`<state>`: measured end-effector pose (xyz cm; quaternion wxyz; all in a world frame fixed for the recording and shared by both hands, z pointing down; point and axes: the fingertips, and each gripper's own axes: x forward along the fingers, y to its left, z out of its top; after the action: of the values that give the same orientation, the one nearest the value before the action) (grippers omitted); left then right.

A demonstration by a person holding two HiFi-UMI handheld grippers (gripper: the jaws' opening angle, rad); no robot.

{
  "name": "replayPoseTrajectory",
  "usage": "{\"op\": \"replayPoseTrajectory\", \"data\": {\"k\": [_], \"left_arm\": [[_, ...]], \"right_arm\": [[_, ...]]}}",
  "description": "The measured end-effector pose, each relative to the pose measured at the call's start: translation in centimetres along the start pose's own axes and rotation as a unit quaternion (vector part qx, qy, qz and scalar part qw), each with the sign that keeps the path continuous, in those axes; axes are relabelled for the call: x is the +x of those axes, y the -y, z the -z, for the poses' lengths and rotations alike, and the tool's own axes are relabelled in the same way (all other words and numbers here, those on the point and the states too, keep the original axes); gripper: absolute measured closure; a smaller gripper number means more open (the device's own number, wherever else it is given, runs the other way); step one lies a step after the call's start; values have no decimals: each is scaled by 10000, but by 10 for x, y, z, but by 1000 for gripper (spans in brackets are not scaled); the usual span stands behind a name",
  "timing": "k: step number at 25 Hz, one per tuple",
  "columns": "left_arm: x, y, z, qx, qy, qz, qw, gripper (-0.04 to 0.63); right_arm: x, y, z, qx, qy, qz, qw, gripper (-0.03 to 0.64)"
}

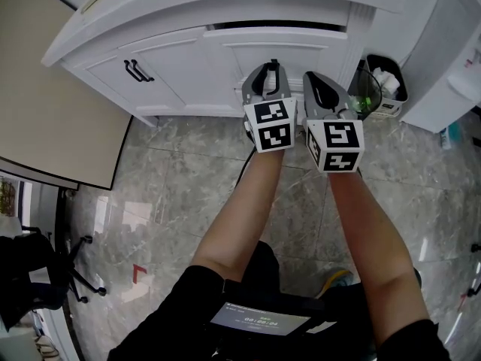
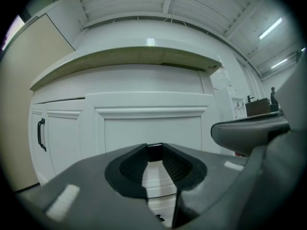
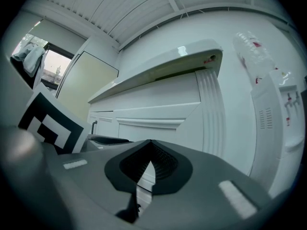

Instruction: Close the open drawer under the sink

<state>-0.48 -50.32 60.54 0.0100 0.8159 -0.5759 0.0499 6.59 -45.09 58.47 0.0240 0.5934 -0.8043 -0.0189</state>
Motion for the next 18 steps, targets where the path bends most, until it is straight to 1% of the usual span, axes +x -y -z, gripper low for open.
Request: {"op": "replayPoseTrajectory", "data": {"k": [4,8,13,16,18], "left_arm": [[2,-1,1,-55,87,32,9999,506],[4,-2,0,-80,16,129,9999,506],[-1,-3,1,-20,-85,168,9998,506],[-5,2,-7,74,52,223,9997,505],[-3,3,-5,110,33,213,9997,502]], "right_arm": [[1,5,6,21,33,48,10000,594],[-5,9,5,-13,33,148,9999,594],[-14,8,6,-86,-90,149,9998,594],[-14,11,3,-53,-84,154,9998,594],[-13,11,3,-34,-77,158,9998,593]]}}
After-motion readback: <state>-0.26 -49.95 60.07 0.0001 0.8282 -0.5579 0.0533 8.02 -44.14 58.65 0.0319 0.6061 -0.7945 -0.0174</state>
